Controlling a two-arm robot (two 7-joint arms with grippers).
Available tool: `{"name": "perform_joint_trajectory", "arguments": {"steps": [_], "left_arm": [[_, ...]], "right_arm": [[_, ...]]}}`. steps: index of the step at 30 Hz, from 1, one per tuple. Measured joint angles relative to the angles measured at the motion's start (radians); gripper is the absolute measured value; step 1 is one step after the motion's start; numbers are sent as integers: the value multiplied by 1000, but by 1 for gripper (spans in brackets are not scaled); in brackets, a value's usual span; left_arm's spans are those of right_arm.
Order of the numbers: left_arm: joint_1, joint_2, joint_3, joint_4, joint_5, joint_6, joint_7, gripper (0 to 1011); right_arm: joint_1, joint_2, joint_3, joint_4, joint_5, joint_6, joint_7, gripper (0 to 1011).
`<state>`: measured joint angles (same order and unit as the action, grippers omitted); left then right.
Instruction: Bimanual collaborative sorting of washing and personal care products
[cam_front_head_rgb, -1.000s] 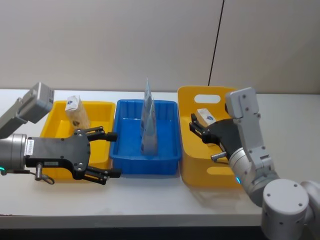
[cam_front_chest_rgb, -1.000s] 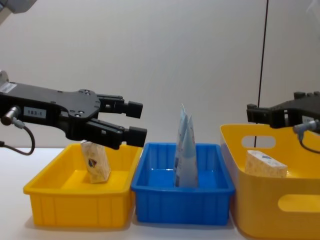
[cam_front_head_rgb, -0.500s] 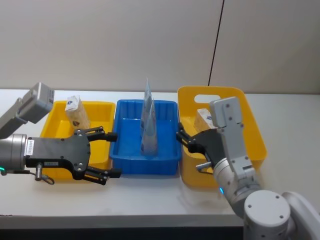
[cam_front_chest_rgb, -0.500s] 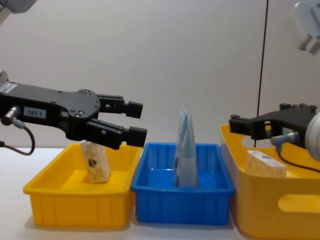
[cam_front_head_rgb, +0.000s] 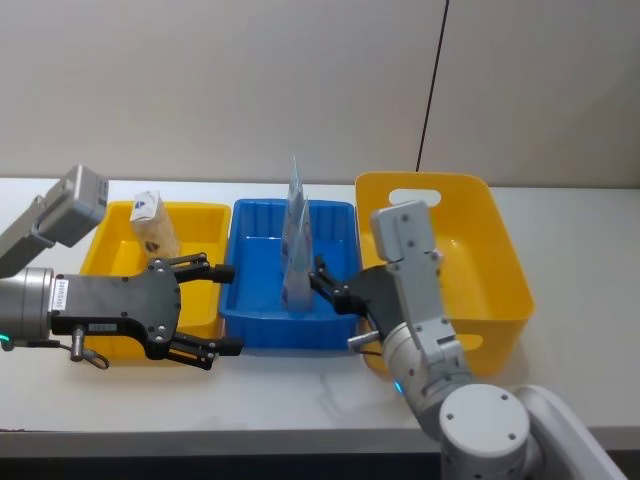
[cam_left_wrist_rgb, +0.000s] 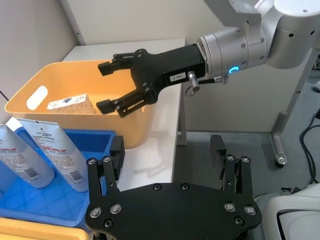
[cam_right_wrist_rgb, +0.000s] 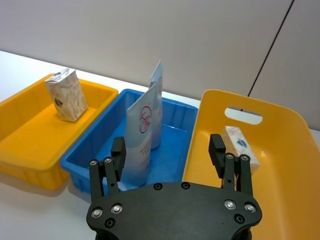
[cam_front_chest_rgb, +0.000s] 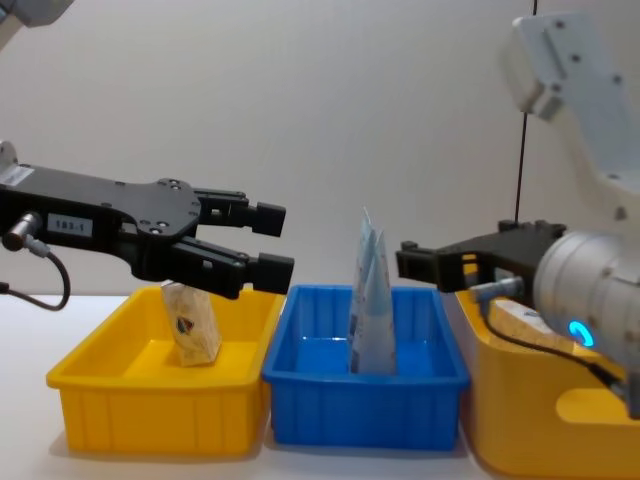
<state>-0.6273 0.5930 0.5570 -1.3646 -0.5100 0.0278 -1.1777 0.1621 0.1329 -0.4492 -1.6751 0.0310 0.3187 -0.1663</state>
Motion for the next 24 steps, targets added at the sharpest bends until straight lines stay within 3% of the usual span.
{"name": "perform_joint_trajectory", "arguments": {"steps": [24], "left_arm": [[0, 0, 0, 0, 0, 0, 0, 1001]], "right_arm": [[103, -113, -57, 222, -88, -50, -60, 1004]]}}
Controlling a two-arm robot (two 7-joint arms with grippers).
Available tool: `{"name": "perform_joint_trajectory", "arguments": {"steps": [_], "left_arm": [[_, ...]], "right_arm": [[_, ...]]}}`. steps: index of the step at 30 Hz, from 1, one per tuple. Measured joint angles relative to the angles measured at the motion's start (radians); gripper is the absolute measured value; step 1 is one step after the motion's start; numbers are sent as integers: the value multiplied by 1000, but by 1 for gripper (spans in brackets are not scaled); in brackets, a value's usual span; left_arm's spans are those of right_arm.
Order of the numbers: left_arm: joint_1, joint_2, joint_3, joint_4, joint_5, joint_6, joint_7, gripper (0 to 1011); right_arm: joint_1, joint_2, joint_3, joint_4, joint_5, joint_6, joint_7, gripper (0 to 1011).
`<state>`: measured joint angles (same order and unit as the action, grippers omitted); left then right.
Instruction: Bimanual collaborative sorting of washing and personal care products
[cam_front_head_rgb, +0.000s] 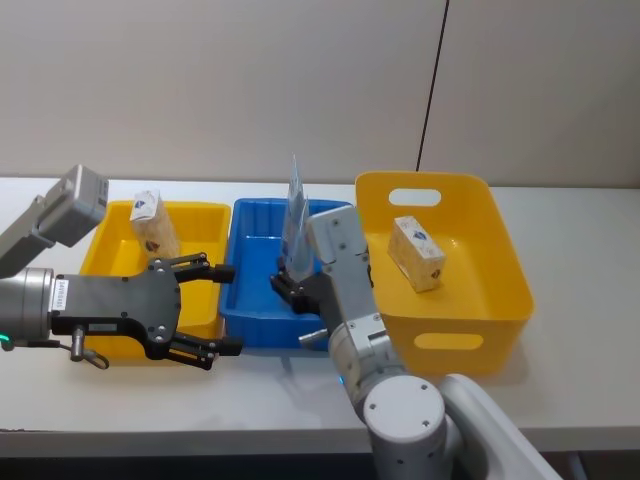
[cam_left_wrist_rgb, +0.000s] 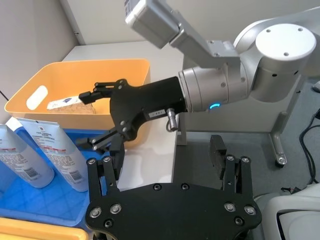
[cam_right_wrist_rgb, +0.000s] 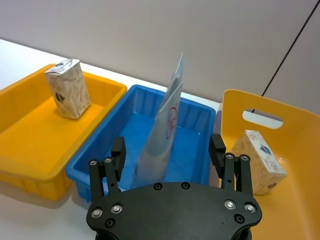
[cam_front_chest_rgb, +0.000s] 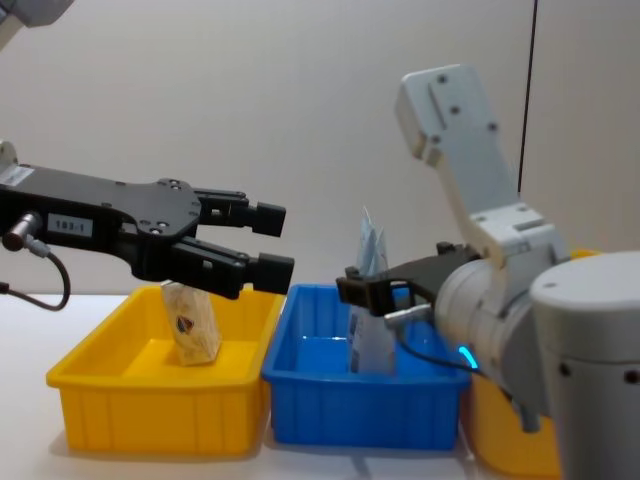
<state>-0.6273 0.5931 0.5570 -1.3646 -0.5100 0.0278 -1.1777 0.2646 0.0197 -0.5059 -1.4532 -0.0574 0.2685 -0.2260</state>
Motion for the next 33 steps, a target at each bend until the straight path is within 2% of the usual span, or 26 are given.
{"name": "perform_joint_trajectory", "arguments": {"steps": [7, 17, 25, 33], "left_arm": [[0, 0, 0, 0, 0, 0, 0, 1001], [0, 0, 0, 0, 0, 0, 0, 1001], [0, 0, 0, 0, 0, 0, 0, 1001], [0, 0, 0, 0, 0, 0, 0, 1001]], "right_arm": [[20, -26, -6, 47, -14, -11, -10, 1004], [36, -45, -7, 79, -26, -20, -14, 1003], [45, -43, -7, 90, -34, -30, 1, 1004], [65, -25, -17, 112, -49, -51, 41, 1003]]}}
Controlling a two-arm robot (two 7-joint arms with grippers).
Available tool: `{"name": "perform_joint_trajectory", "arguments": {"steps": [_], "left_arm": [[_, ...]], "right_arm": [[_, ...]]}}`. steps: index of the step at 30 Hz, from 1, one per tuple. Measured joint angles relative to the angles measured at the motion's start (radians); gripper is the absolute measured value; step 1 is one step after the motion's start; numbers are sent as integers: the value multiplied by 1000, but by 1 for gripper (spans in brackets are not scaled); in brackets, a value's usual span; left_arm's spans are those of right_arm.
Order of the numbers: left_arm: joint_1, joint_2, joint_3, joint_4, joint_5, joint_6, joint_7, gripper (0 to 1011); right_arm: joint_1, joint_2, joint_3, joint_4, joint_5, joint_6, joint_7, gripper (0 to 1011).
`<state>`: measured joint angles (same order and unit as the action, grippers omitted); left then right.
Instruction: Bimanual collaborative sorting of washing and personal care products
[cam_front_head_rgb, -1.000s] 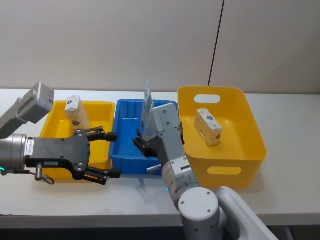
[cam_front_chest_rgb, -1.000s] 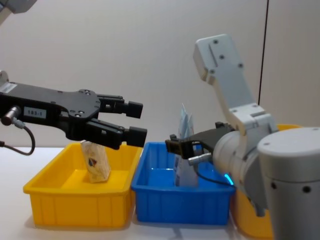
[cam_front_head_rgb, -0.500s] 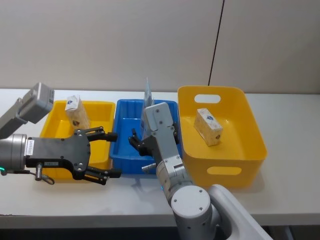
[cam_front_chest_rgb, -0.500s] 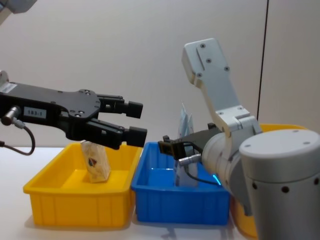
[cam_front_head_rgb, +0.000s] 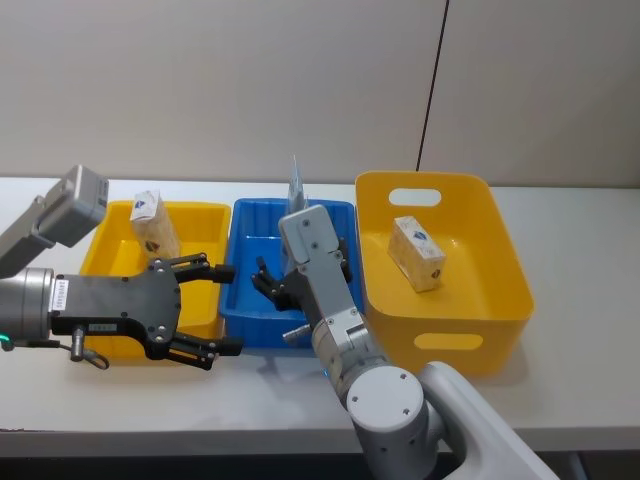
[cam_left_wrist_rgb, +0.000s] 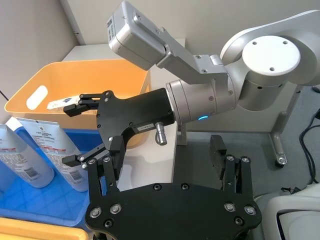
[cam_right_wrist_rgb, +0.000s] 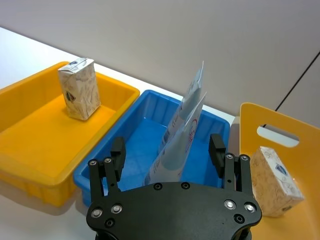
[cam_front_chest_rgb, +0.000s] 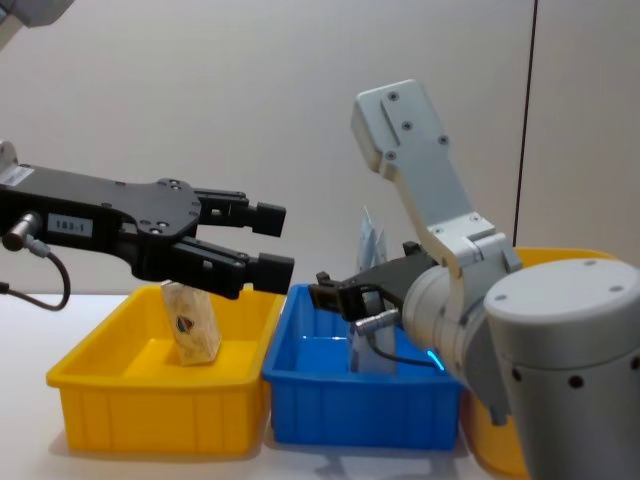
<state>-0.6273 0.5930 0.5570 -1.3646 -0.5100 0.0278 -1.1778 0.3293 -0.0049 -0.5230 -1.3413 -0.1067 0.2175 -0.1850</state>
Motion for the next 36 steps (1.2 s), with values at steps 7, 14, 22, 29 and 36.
{"name": "perform_joint_trajectory", "arguments": {"steps": [7, 14, 22, 29, 36], "left_arm": [[0, 0, 0, 0, 0, 0, 0, 1001], [0, 0, 0, 0, 0, 0, 0, 1001], [0, 0, 0, 0, 0, 0, 0, 1001], [0, 0, 0, 0, 0, 0, 0, 1001], [0, 0, 0, 0, 0, 0, 0, 1001]], "right_arm": [[20, 12, -5, 26, -11, -22, 25, 1004], [32, 17, 1, 44, -17, -35, 38, 1004], [38, 20, 16, 55, -21, -43, 43, 1004], [40, 17, 25, 66, -23, -47, 43, 1004], [48, 7, 30, 85, -29, -55, 42, 1003]]}}
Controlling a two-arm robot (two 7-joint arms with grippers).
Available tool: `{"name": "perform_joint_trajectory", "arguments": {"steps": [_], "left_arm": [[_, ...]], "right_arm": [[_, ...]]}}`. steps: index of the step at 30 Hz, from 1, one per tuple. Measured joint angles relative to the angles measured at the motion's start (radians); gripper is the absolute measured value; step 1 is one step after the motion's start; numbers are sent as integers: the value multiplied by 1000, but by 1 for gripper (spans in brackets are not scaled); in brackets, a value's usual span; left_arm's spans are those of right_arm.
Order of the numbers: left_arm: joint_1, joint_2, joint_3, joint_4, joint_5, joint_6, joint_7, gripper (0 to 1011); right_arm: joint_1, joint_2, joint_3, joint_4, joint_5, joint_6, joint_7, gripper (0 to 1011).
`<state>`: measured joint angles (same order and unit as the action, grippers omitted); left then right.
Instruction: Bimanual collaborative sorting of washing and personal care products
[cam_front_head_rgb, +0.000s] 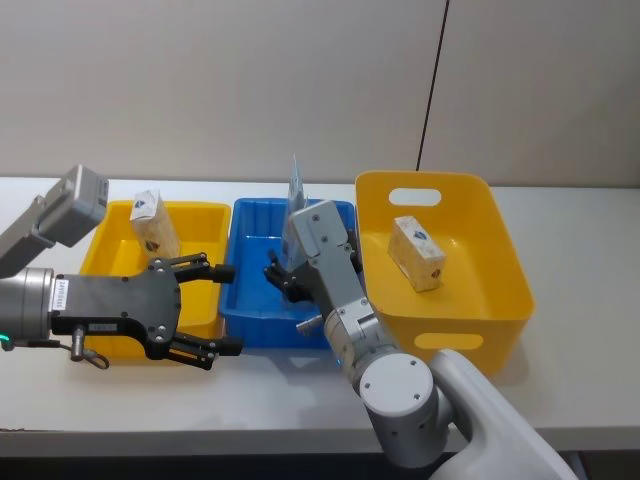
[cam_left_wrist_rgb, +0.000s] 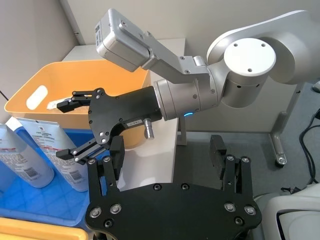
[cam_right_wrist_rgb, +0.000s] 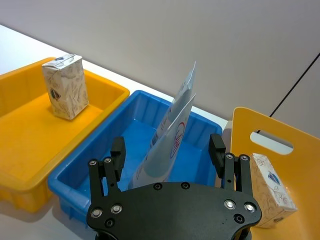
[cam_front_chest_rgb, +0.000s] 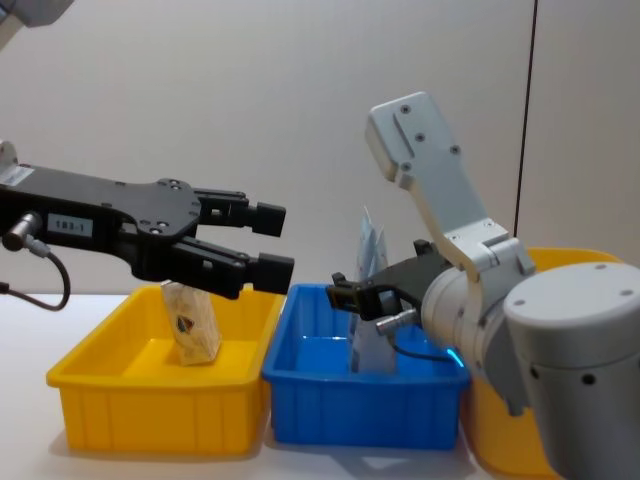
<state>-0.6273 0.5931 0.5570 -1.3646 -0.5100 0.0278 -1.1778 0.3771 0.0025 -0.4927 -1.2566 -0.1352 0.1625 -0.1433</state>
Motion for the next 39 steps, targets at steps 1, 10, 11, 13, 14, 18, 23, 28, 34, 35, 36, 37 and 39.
{"name": "perform_joint_trajectory", "arguments": {"steps": [1, 10, 11, 13, 14, 18, 23, 28, 34, 35, 36, 37, 39], "left_arm": [[0, 0, 0, 0, 0, 0, 0, 1001], [0, 0, 0, 0, 0, 0, 0, 1001], [0, 0, 0, 0, 0, 0, 0, 1001], [0, 0, 0, 0, 0, 0, 0, 1001], [0, 0, 0, 0, 0, 0, 0, 1001], [0, 0, 0, 0, 0, 0, 0, 1001], [0, 0, 0, 0, 0, 0, 0, 1001], [0, 0, 0, 0, 0, 0, 0, 1001], [0, 0, 0, 0, 0, 0, 0, 1001], [0, 0, 0, 0, 0, 0, 0, 1001], [0, 0, 0, 0, 0, 0, 0, 1001], [0, 0, 0, 0, 0, 0, 0, 1001], [0, 0, 0, 0, 0, 0, 0, 1001]], "right_arm": [[2, -3, 1, 5, -1, -3, -1, 1004], [17, -20, 9, 36, -6, -16, -7, 1004], [19, -21, 10, 39, -7, -17, -8, 1003], [23, -25, 12, 46, -9, -21, -10, 1003], [25, -27, 13, 51, -10, -23, -11, 1004], [32, -32, 16, 63, -13, -29, -13, 1004], [37, -37, 19, 74, -18, -36, -15, 918], [41, -42, 23, 82, -22, -41, -15, 779], [42, -47, 28, 84, -25, -45, -14, 582], [42, -47, 28, 84, -25, -45, -14, 558], [42, -48, 29, 84, -25, -46, -13, 539], [41, -49, 30, 84, -25, -46, -13, 475], [41, -50, 33, 83, -26, -46, -11, 389]]}}
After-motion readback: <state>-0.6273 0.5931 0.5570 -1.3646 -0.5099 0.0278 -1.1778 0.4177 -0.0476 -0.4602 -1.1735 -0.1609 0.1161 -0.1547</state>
